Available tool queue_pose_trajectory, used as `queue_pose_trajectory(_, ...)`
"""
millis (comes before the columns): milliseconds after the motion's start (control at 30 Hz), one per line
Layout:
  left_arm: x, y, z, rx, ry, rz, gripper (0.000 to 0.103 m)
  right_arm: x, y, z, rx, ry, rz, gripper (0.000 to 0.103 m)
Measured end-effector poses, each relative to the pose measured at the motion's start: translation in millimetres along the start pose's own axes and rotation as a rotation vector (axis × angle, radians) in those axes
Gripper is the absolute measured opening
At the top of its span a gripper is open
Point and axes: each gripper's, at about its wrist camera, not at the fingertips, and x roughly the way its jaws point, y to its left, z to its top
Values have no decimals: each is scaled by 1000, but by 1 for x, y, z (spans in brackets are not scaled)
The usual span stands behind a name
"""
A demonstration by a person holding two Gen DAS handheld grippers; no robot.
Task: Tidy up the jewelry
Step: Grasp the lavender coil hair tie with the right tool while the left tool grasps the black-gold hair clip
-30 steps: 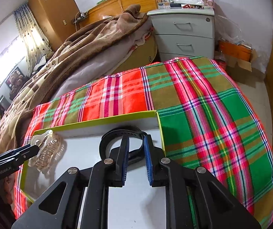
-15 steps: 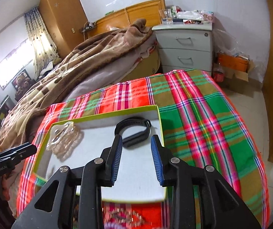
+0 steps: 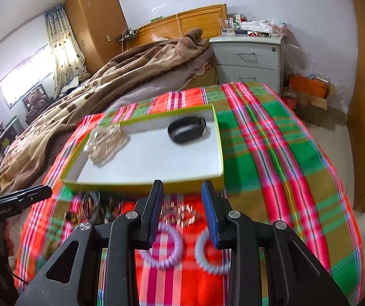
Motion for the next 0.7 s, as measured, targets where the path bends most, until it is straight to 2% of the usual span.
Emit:
queue_pose_trajectory(200,-3,3,-21,-6,7,-31,51,-3,0,-26,-2,24,-29,34)
queue_pose_trajectory(300,-1,5,-28,-20,23,-52,52,-4,1,-33,-11,44,-34,42)
queue_pose_trajectory(500,8,2,-42,-14,75,-77,52,8,19,-33,-112,82,-50,43)
queue_pose_trajectory(633,9,0,-44,-7,83,-111,52,17,23,-32,-152,86,-57,43)
queue_pose_trajectory(700,9,-1,-43,-2,79,-105,52,24,25,-30,-185,102,-57,43)
